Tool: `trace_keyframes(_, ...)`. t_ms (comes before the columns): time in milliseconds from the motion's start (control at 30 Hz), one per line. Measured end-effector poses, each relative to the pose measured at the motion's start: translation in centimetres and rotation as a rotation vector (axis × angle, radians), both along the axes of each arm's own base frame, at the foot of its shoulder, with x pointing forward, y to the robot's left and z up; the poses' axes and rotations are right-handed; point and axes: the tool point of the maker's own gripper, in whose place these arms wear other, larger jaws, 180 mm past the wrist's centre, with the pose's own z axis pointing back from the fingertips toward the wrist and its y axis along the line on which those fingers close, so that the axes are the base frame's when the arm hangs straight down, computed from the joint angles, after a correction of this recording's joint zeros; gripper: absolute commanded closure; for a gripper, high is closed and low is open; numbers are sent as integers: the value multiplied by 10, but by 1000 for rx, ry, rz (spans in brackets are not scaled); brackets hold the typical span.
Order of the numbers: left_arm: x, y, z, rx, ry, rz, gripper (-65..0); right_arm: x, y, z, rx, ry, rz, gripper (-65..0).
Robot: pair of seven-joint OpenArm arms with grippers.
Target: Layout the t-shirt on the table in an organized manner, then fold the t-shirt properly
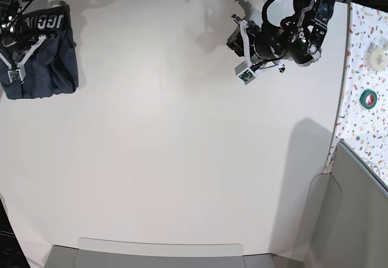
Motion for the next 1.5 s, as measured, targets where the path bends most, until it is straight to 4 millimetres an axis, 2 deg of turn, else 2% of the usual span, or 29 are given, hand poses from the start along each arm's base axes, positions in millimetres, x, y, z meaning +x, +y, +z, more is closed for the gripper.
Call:
trace_keyframes(133, 2, -4, 2, -28, -21, 10, -145, 5, -10, 0, -9, 16, -20, 0)
trace_keyframes(333, -2, -5, 0, -29, -11, 9, -145, 16, -39, 3, -31, 4, -54, 0)
trace_keyframes(600, -2, -10, 1, -44, -13, 12, -145, 18, -37, 13, -61, 2, -42, 0)
trace_keyframes(667, -1, -10, 2, -47, -14, 12, -145, 19, -42, 31, -77, -50, -67, 0)
trace_keyframes(767, 0, -9, 2, -44, -17, 11, -145, 21, -64, 75, -153, -135, -134, 0)
trace_keyframes(833, 1, -10, 3, -44, -22, 12, -145, 39, -65, 110, -202, -228, -130, 0)
trace_keyframes(900, 2, -14, 12, -59, -48, 1, -145, 70, -40, 143, -171, -384, -57, 0)
trace_keyframes(967, 6, -17, 22, -68, -85, -8, -145, 85, -10, 156, -113, -498, -31, 0)
trace_keyframes(1100, 20, -17, 51, -95, -186, 8, -144, 84, 59, 122, 47, -495, -25, 0)
trace_keyframes(1200, 30, -2, 57, -125, -226, 114, -131, 87, 103, 105, 142, -481, 53, 0)
trace_keyframes(1333, 23, 27, 53, -165, -263, 280, -96, 70, 130, 78, 171, -391, 121, 0)
trace_keyframes(1500, 18, 57, 63, -231, -376, 442, -74, 56, 182, 63, 255, -457, 263, 0)
